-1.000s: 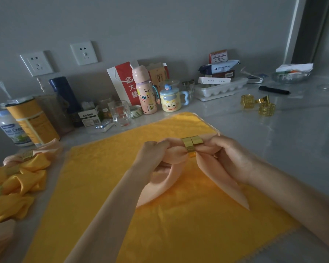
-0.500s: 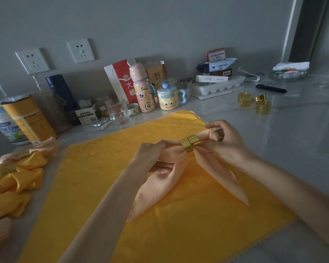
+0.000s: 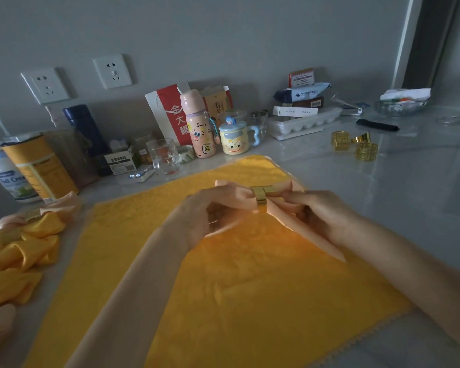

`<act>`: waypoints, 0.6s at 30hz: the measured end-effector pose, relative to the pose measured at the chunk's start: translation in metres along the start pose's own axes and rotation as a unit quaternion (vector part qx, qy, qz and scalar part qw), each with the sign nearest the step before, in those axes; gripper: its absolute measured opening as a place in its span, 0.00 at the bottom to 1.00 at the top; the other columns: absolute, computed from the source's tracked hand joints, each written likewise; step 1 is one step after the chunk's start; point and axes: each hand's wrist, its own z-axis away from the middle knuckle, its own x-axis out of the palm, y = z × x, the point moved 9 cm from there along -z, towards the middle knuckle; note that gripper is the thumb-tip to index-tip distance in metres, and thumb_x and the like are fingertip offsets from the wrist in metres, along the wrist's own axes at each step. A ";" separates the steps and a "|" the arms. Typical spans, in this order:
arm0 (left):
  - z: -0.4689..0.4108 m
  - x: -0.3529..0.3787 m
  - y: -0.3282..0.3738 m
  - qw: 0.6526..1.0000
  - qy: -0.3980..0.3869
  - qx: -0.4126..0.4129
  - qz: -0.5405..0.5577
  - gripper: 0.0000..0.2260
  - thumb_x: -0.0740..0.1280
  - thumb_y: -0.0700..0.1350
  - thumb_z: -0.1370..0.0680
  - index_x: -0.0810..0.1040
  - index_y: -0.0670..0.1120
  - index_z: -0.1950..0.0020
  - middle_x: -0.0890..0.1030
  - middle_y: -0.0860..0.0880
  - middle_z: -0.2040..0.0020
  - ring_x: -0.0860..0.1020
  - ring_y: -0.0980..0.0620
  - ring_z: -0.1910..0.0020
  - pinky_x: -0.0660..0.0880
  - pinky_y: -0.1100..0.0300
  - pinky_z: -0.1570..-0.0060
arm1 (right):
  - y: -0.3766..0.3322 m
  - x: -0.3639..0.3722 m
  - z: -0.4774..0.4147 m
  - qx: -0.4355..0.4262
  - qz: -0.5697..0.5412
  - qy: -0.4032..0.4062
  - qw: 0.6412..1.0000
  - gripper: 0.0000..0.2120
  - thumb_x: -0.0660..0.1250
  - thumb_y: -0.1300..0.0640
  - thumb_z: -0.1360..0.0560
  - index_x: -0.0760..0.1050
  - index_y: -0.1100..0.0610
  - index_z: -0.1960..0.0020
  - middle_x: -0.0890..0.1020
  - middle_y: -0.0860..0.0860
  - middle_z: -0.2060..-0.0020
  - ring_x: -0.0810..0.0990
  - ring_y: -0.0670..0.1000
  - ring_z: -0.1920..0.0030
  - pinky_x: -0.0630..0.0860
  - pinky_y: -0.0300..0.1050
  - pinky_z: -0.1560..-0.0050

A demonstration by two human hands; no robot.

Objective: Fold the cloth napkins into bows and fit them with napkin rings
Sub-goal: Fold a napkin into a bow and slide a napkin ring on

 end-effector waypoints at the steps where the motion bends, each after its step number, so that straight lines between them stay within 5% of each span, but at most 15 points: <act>1: 0.002 0.006 0.001 1.000 -0.025 0.010 0.007 0.14 0.71 0.41 0.30 0.79 0.41 0.45 0.81 0.43 0.51 0.79 0.49 0.58 0.76 0.60 0.63 | 0.003 0.003 0.002 0.018 -0.015 -0.019 1.000 0.10 0.71 0.57 0.30 0.81 0.61 0.50 0.80 0.57 0.59 0.77 0.55 0.59 0.73 0.48 0.59; 5: 0.001 0.003 -0.002 0.994 0.077 0.064 -0.050 0.14 0.74 0.40 0.30 0.80 0.42 0.46 0.81 0.43 0.47 0.78 0.46 0.48 0.75 0.51 0.46 | -0.008 0.005 0.005 -0.037 -0.019 -0.032 0.999 0.09 0.66 0.56 0.25 0.80 0.59 0.48 0.84 0.54 0.59 0.81 0.52 0.59 0.75 0.44 0.61; 7: 0.005 0.000 0.009 0.966 0.154 0.153 -0.141 0.11 0.74 0.51 0.31 0.79 0.48 0.54 0.81 0.46 0.52 0.78 0.48 0.51 0.75 0.53 0.49 | -0.009 0.009 0.006 -0.041 -0.042 -0.046 0.997 0.09 0.65 0.55 0.24 0.80 0.56 0.47 0.83 0.53 0.60 0.81 0.50 0.60 0.75 0.43 0.60; 10: 0.013 0.004 0.026 0.908 0.177 0.272 -0.265 0.20 0.66 0.69 0.34 0.76 0.52 0.64 0.81 0.49 0.60 0.78 0.46 0.55 0.74 0.50 0.55 | -0.008 0.009 0.006 -0.027 -0.077 -0.045 0.996 0.12 0.65 0.54 0.24 0.78 0.57 0.43 0.82 0.54 0.60 0.80 0.51 0.62 0.76 0.44 0.63; 13: 0.006 0.011 0.016 0.917 0.117 0.253 -0.284 0.27 0.51 0.70 0.27 0.77 0.52 0.47 0.79 0.50 0.52 0.76 0.46 0.49 0.72 0.54 0.52 | -0.010 0.012 0.011 -0.015 -0.084 -0.053 0.995 0.13 0.65 0.52 0.24 0.78 0.59 0.44 0.80 0.55 0.64 0.79 0.49 0.70 0.74 0.40 0.73; 15: 0.004 0.017 0.004 0.941 0.072 0.215 -0.251 0.30 0.44 0.67 0.24 0.62 0.56 0.27 0.74 0.50 0.36 0.71 0.48 0.38 0.67 0.58 0.42 | -0.011 0.018 0.014 -0.016 -0.111 -0.071 0.991 0.15 0.65 0.51 0.25 0.77 0.59 0.44 0.81 0.54 0.65 0.79 0.48 0.70 0.75 0.39 0.74; 16: 0.006 0.022 0.002 0.949 0.054 0.209 -0.231 0.29 0.44 0.65 0.23 0.56 0.56 0.25 0.73 0.52 0.35 0.72 0.51 0.40 0.66 0.63 0.44 | -0.012 0.021 0.015 -0.020 -0.123 -0.087 0.988 0.15 0.65 0.51 0.25 0.77 0.59 0.43 0.81 0.53 0.65 0.79 0.48 0.70 0.75 0.39 0.73; 18: 0.012 0.032 0.003 0.951 0.035 0.215 -0.217 0.22 0.44 0.62 0.22 0.66 0.55 0.35 0.77 0.55 0.45 0.74 0.59 0.53 0.70 0.70 0.55 | -0.015 0.028 0.019 -0.033 -0.132 -0.115 0.984 0.16 0.65 0.51 0.26 0.77 0.59 0.43 0.81 0.52 0.66 0.80 0.47 0.70 0.75 0.38 0.73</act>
